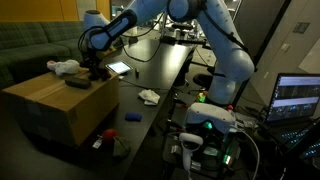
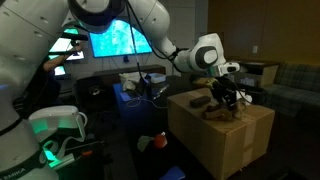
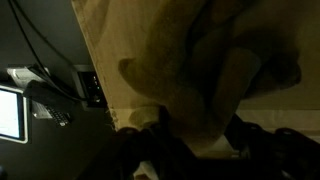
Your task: Switch between the objects on the box and on the table
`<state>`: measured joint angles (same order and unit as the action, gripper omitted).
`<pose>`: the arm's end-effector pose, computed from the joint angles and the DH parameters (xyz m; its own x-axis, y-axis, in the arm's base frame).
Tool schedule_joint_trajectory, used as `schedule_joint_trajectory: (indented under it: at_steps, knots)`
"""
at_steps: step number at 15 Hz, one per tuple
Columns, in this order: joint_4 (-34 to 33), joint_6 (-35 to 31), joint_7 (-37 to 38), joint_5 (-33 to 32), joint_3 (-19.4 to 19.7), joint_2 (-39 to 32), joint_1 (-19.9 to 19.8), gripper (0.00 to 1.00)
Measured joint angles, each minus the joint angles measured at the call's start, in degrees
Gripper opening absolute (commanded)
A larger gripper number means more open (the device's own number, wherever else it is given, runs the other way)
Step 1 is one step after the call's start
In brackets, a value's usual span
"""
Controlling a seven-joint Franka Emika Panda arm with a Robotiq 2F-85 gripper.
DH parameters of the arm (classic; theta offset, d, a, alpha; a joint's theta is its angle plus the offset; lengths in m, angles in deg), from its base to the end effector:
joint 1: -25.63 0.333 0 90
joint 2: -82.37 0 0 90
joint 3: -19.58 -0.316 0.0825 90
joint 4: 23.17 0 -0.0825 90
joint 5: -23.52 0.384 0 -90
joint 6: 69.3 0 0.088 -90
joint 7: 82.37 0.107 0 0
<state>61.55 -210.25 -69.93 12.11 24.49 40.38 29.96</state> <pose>0.7416 0.0053 0.2686 0.9630 -0.0345 0.2672 -0.0799 -0.9837 0.1609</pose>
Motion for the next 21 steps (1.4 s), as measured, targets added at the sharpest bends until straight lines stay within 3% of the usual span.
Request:
schedule_joint_trajectory:
  at_steps: [2,12,21]
  knots:
    - [-1.3,0.3,-0.5,0.0,0.0,0.0,0.0,1.0]
    - [-10.4,1.2,-7.3,0.0,-1.5,-1.6,0.2,1.0]
    - [-27.8,6.4,-19.4,1.3,-6.0,-13.4,0.1,1.0]
